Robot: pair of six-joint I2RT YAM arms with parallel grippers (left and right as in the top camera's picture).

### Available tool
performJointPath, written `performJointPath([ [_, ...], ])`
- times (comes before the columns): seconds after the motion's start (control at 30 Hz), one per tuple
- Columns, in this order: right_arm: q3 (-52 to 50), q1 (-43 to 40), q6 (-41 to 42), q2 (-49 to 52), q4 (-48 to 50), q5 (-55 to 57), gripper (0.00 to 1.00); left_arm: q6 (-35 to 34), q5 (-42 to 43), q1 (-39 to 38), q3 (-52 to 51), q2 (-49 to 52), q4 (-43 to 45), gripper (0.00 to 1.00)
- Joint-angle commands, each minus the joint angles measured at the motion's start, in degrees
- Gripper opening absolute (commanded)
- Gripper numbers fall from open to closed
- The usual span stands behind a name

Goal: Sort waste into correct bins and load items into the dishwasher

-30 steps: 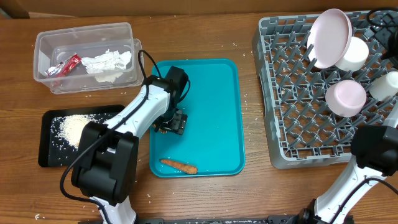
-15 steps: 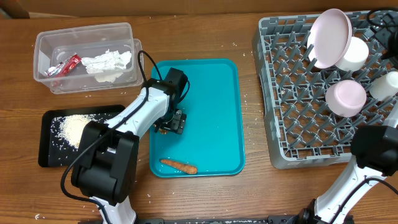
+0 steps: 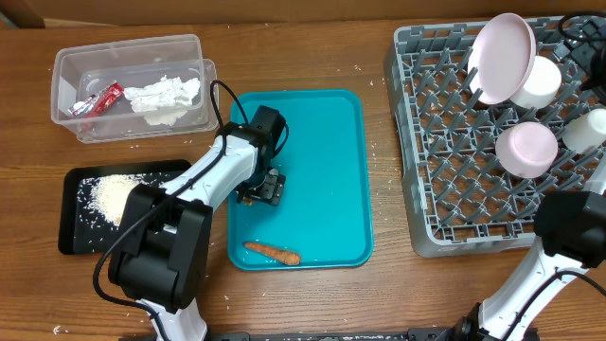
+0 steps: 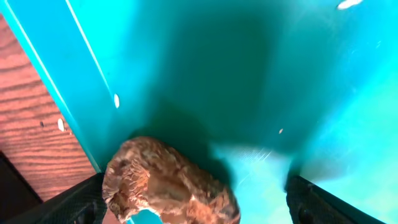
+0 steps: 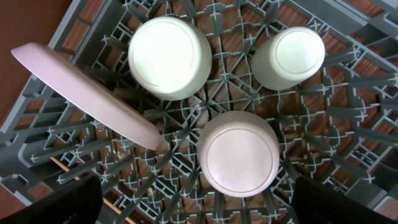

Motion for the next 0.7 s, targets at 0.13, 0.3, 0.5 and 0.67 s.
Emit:
performJointPath([
  [0.13,1.3,-0.1,-0.1,-1.8,0.3,-0.1,1.0,2.4,2.4,-0.5,-0.6,0.4,0.9,0.91],
  [0.3,1.3,-0.1,-0.1,-1.8,0.3,0.0,1.0,2.2,5.8,-0.5,-0.6,0.4,1.0,0.9],
  [0.5,1.3,-0.1,-0.1,-1.8,0.3,-0.1,1.0,-1.7,10.6,-0.5,-0.6,0.4,0.7,0.89],
  [0.67,1.3,-0.1,-0.1,-1.8,0.3,-0.1,1.0,-6.8,12.5,-0.5,-0.7,0.4,0.2,0.83],
])
